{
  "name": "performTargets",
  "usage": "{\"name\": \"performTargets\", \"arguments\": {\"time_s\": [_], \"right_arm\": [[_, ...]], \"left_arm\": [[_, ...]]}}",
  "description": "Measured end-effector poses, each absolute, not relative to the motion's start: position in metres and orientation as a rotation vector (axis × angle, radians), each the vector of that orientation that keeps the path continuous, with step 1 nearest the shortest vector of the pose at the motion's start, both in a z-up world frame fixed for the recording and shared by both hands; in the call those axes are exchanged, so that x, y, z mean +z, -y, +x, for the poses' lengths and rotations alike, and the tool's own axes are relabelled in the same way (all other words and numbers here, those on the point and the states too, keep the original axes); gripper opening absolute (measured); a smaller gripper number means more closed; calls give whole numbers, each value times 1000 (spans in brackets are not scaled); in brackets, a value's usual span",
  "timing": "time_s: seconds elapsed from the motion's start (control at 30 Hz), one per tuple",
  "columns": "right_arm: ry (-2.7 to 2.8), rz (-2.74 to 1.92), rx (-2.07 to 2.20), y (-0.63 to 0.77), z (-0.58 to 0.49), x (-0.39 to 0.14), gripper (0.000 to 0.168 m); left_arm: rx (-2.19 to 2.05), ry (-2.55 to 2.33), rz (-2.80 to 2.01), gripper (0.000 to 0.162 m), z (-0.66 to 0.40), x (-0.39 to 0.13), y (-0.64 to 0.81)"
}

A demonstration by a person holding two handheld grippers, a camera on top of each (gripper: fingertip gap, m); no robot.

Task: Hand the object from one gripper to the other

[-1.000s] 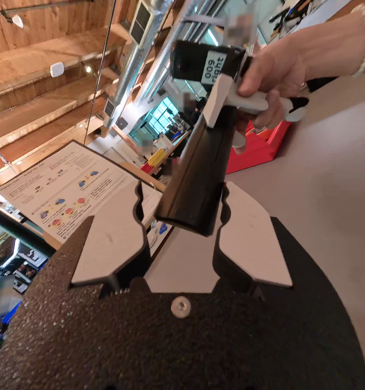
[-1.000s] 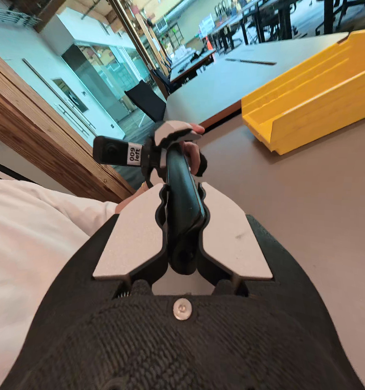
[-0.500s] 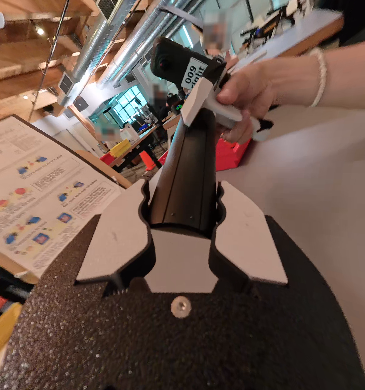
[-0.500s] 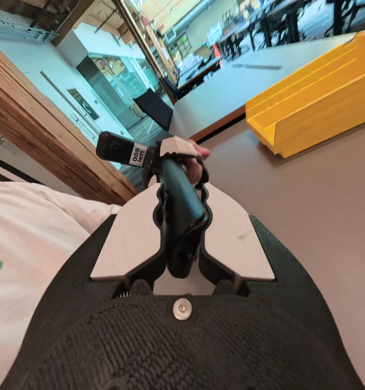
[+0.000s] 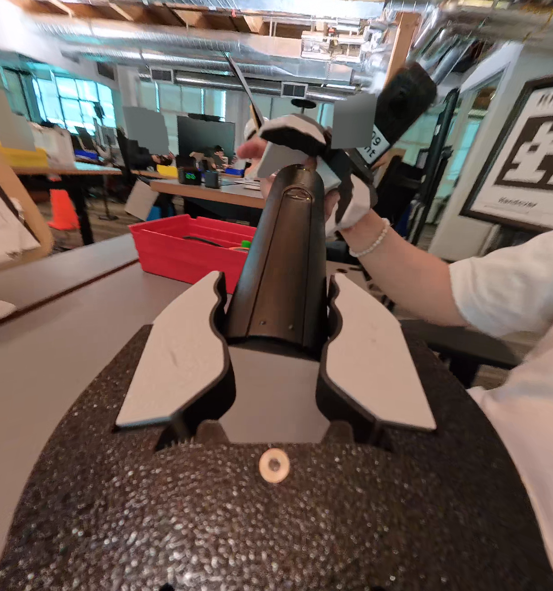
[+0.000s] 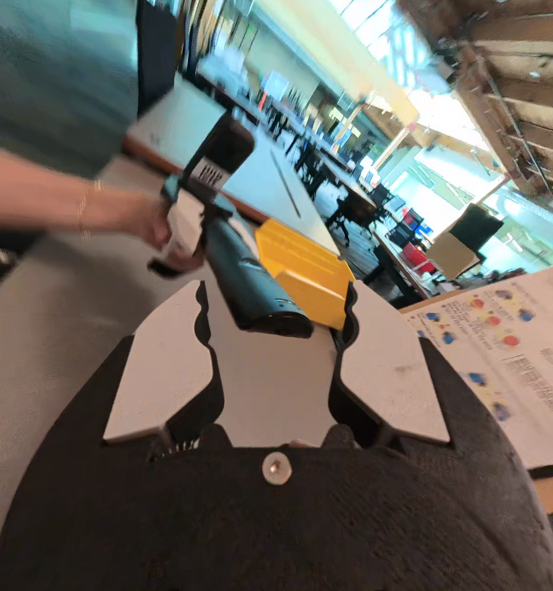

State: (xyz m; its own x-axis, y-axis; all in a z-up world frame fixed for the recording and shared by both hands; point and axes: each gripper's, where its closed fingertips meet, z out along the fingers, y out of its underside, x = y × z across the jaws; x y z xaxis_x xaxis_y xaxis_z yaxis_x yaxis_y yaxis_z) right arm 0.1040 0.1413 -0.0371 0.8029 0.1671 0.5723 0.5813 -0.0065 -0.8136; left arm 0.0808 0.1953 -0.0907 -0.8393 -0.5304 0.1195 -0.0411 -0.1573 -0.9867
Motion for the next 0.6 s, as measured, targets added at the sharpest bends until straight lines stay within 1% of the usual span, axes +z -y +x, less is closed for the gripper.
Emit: {"name": "performTargets", "arguments": {"time_s": [0.13, 0.27, 0.37, 0.4, 0.47, 0.6], "right_arm": [[905, -1707, -662, -142, 101, -58, 77], [1052, -1619, -855, -148, 95, -57, 61], [1130, -1579, -836, -153, 82, -61, 52], [1153, -1567, -828, -155, 76, -63, 41], [1226, -1597, -764, -153, 66, -73, 32], [1137, -1696, -722, -157, 67, -83, 25]], "left_arm": [[-2248, -1796, -736, 60, 77, -88, -195], [-2340, -1909, -806, 60, 71, -96, -190], [-2472, -2001, -795, 60, 60, -98, -182], [-2502, -2026, -801, 60, 58, -100, -180], [-2539, -2060, -795, 60, 54, -103, -180], [-2606, -1959, -790, 61, 57, -97, -191]]}}
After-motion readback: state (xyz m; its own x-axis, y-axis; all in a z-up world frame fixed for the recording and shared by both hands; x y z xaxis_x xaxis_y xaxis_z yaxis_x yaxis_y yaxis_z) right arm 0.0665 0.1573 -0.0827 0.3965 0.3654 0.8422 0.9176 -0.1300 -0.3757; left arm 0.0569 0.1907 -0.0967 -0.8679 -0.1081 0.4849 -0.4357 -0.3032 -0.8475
